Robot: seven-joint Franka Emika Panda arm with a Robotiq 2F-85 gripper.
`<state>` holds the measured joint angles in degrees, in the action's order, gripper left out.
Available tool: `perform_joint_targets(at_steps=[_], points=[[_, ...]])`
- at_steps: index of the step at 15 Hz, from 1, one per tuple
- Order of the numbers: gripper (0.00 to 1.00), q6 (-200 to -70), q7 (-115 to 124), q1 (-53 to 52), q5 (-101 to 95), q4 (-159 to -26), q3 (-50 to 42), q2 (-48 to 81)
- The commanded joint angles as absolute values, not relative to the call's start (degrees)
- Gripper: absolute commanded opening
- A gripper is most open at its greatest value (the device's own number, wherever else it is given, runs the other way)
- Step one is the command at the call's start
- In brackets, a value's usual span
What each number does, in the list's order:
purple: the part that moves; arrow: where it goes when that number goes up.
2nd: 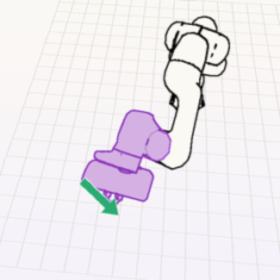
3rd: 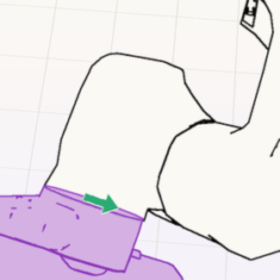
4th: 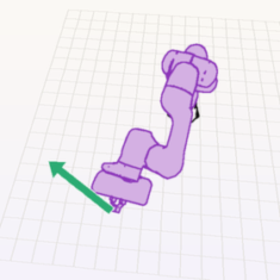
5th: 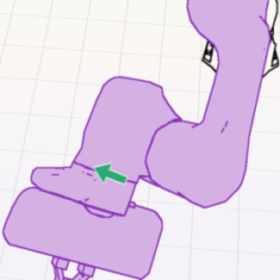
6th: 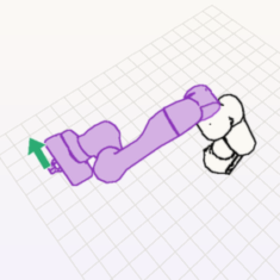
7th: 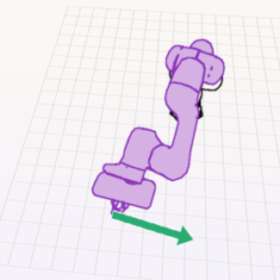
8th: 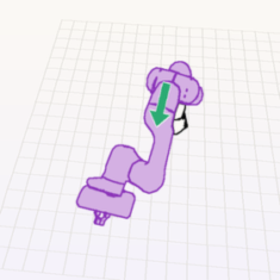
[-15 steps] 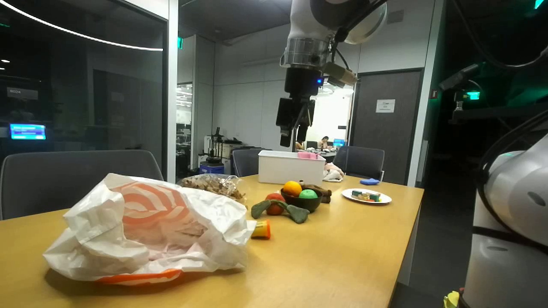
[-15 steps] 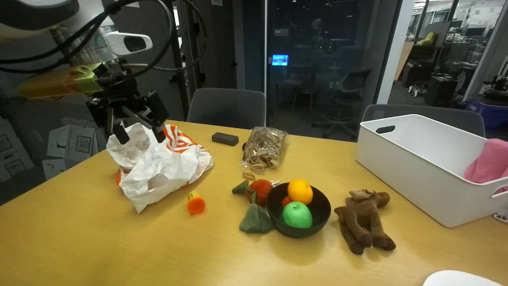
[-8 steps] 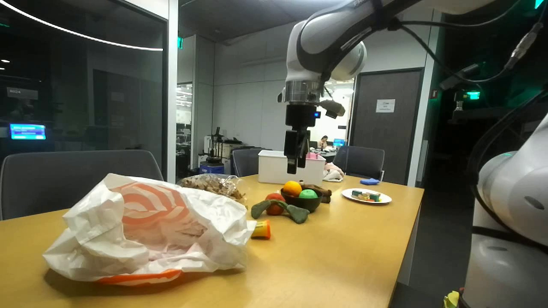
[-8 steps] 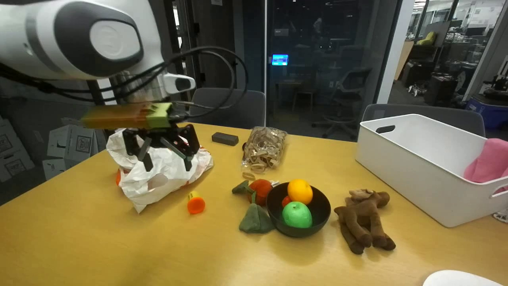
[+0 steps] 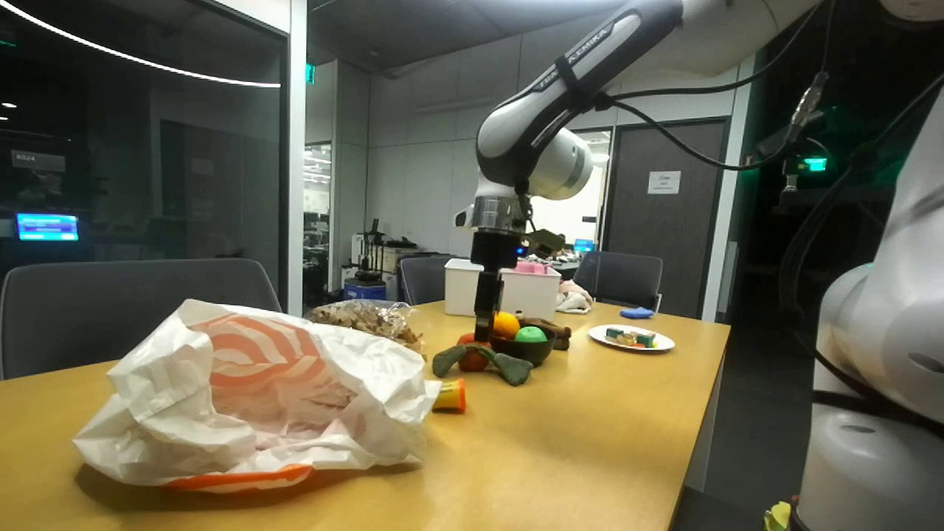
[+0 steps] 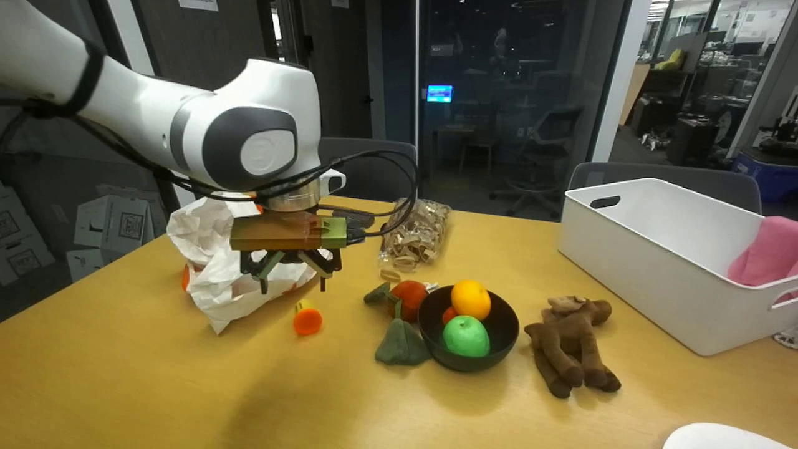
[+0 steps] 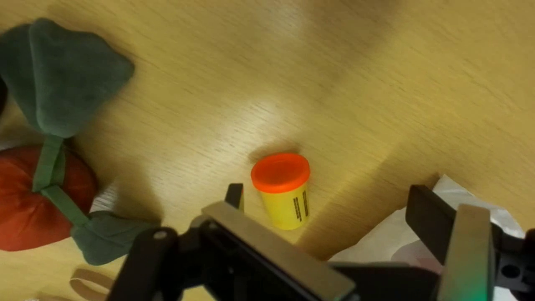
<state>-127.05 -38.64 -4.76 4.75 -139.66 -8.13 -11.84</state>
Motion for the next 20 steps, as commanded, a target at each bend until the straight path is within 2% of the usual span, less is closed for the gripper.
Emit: perform_joint_targets(at_steps=[1, 7, 17, 18, 19, 20], points=[[1.0, -131.7, -40.3, -4.1, 4.0, -136.9, -5.9, -5.5], [1.0, -135.5, -41.9, -2.3, 5.9, -134.3, -4.2, 1.0], [1.0, -129.7, -49.2, 1.9, 13.3, -127.5, -1.5, 10.6], [0.75, -129.3, -48.7, 2.2, 13.0, -127.0, -1.2, 11.2], [0.75, -128.8, -48.4, 2.5, 12.7, -126.7, -0.9, 11.5], [0.66, -128.5, -48.0, 2.6, 12.6, -126.4, -0.7, 11.6]])
